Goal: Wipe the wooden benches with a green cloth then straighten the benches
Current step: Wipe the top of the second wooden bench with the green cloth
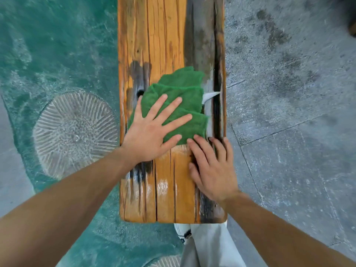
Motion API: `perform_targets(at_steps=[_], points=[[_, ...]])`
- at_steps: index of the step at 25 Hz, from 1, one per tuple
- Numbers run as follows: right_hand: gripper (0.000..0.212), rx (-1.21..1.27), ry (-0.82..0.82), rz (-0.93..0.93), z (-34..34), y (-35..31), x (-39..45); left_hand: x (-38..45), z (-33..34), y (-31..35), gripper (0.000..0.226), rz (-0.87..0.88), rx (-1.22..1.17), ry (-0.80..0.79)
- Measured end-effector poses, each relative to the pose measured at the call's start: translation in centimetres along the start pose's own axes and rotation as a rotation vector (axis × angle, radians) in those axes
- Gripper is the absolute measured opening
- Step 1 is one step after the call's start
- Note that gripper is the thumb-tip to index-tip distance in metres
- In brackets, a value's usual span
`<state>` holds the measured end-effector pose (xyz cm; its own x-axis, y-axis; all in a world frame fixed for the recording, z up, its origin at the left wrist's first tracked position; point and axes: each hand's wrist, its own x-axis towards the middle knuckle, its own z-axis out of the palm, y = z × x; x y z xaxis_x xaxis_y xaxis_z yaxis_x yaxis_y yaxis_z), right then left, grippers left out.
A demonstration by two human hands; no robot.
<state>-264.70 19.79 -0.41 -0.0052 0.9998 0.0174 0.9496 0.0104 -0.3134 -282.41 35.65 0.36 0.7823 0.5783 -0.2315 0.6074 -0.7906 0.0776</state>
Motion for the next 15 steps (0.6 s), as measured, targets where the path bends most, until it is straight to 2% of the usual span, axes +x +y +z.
perform_targets(at_steps=[1,4,5,7,10,11,14,15], points=[[0.063,-0.001,0.014,0.062,-0.1,0.4,2.4,-0.8,0.2,-0.9,0.056,-0.123,-0.03,0.011],[0.068,0.003,-0.026,0.22,0.2,1.0,8.0,2.2,-0.6,-2.8,0.057,-0.639,-0.185,0.048],[0.068,-0.001,-0.039,0.226,0.5,1.1,8.7,4.6,-1.2,-3.5,0.056,-0.752,-0.221,0.068],[0.067,-0.013,-0.042,0.203,1.0,1.2,9.1,9.6,-2.3,-4.8,0.057,-0.825,-0.211,0.094],[0.065,-0.004,-0.022,0.214,0.9,1.4,9.2,15.7,-3.2,-3.8,0.058,-0.711,-0.14,0.05],[0.065,0.008,-0.01,0.217,0.9,1.3,9.3,16.5,-3.2,-2.6,0.058,-0.596,-0.111,0.041],[0.058,0.038,0.031,0.2,1.0,1.3,9.3,14.2,-3.1,-1.0,0.054,-0.052,-0.009,0.017],[0.054,0.052,0.05,0.198,1.1,1.4,9.2,12.3,-2.8,-1.8,0.053,0.047,0.004,0.016]])
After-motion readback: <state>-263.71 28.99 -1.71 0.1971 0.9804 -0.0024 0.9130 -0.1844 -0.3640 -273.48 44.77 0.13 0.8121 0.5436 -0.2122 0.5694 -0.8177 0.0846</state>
